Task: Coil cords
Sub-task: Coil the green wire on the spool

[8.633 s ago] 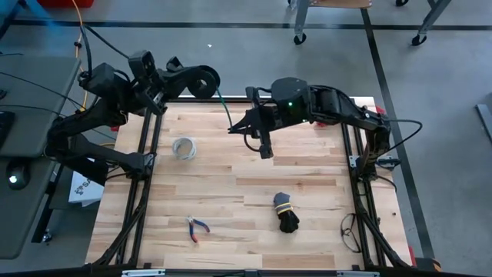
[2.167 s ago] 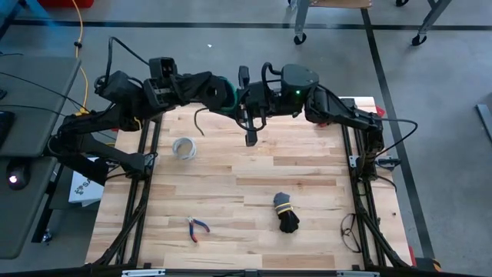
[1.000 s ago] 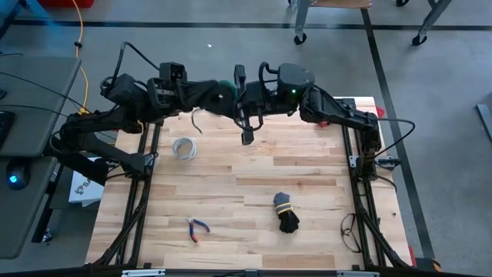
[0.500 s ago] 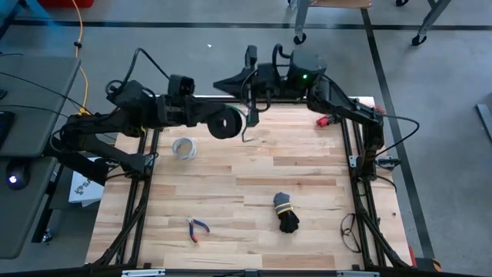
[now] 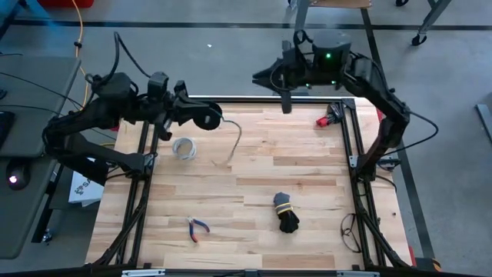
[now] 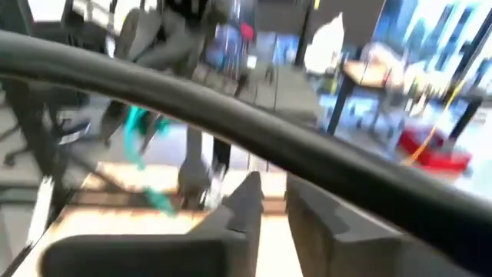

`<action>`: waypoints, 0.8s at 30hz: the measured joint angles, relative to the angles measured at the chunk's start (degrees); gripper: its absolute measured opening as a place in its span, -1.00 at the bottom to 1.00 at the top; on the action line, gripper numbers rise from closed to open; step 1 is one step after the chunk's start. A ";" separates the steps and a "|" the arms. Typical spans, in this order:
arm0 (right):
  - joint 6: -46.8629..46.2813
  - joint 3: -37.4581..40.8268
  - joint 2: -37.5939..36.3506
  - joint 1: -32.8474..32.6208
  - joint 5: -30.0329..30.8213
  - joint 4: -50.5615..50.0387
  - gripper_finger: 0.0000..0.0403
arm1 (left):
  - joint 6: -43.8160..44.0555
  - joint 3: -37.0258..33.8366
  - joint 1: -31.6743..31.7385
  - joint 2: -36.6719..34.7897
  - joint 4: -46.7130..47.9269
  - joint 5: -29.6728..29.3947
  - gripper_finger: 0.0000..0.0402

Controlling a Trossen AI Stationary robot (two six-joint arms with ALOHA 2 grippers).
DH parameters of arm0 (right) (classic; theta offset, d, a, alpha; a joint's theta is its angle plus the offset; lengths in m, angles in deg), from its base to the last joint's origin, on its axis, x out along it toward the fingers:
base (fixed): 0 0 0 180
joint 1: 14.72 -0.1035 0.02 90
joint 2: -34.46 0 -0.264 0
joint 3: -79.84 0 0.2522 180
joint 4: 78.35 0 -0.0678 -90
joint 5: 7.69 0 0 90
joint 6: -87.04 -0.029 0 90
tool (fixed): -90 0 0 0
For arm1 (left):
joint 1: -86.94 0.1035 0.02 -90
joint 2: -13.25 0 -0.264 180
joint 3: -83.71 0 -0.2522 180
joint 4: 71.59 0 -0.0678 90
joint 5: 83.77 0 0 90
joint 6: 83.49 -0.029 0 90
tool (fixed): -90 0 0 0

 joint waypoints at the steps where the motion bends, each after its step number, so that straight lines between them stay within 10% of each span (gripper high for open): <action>1: -0.20 0.00 -0.43 -0.01 0.58 -2.51 -0.61 | -0.92 0.00 0.62 0.03 0.67 0.09 -1.00; 8: -1.86 0.00 0.16 -1.80 2.52 -14.60 -0.21 | -6.29 -0.02 2.88 0.46 1.43 1.80 -1.00; 24: -3.60 0.04 9.88 -4.76 -0.83 -5.92 -0.17 | -13.33 12.83 3.19 3.78 4.16 1.37 -1.00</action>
